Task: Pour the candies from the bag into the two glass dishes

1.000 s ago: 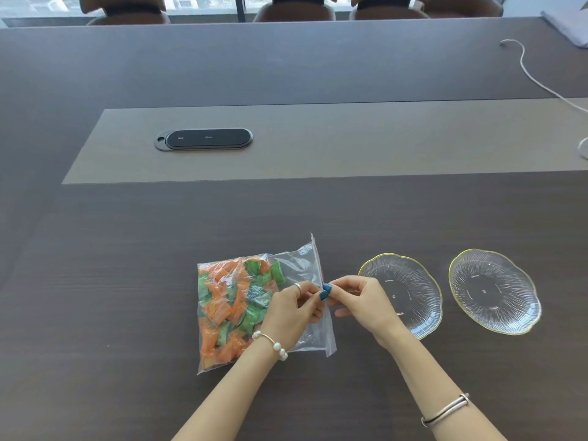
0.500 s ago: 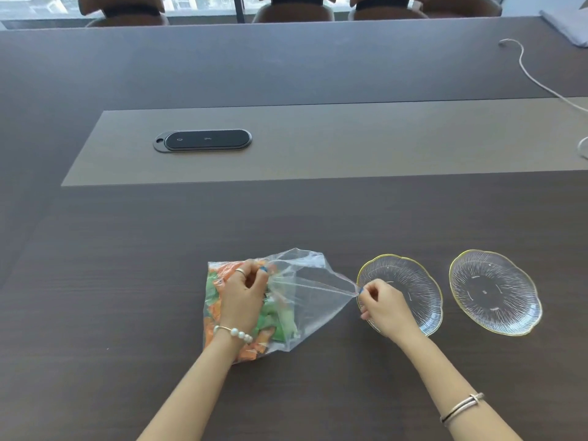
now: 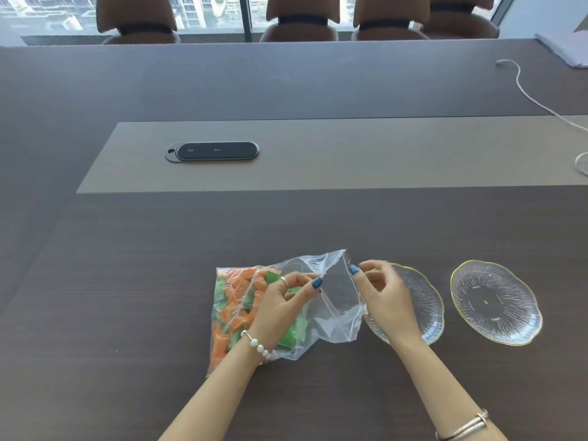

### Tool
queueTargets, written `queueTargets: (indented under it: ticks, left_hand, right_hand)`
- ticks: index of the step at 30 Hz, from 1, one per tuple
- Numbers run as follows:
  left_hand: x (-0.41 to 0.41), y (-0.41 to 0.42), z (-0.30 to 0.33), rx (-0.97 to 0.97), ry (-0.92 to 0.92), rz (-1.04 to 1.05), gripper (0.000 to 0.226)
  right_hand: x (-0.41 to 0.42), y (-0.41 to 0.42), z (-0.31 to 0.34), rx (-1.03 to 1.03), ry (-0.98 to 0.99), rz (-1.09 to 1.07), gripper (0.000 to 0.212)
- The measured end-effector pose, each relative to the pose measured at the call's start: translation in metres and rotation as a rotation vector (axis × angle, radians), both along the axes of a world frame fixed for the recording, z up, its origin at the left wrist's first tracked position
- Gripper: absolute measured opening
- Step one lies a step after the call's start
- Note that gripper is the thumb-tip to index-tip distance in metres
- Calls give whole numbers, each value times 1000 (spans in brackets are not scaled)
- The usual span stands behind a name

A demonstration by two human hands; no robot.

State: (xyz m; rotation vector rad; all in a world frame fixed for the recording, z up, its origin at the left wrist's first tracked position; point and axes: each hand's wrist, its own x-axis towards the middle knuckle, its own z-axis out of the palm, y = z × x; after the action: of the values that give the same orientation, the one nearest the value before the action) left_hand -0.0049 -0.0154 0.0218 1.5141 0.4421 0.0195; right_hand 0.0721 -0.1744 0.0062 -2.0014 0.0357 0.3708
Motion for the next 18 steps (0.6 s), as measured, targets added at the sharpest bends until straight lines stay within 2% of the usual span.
queueTargets:
  ticks: [2, 3, 5, 6, 8, 12, 15, 18]
  left_hand:
    - [-10, 11, -2, 70, 32, 96, 24]
    - [-17, 23, -12, 207, 91, 192, 23]
    - [-32, 54, -38, 564, 364, 342, 32]
    - [-41, 67, -50, 666, 544, 372, 41]
    - [-55, 84, -67, 700, 773, 372, 52]
    - [-52, 93, -77, 552, 731, 327, 38]
    - [-46, 89, -75, 547, 702, 233, 24]
    - [-47, 83, -73, 545, 568, 261, 13]
  right_hand:
    - [-6, 11, 10, 16, 126, 141, 30]
    - [-7, 15, 9, -32, 140, 189, 33]
    - [-8, 21, 9, -117, 65, 189, 30]
    - [-8, 22, 9, -152, 14, 182, 29]
    - [-10, 22, 6, -186, -38, 176, 31]
    - [-11, 20, 8, -89, 16, 126, 27]
    - [-12, 19, 13, 37, 37, 109, 24]
    - [-10, 17, 23, 156, 19, 138, 21]
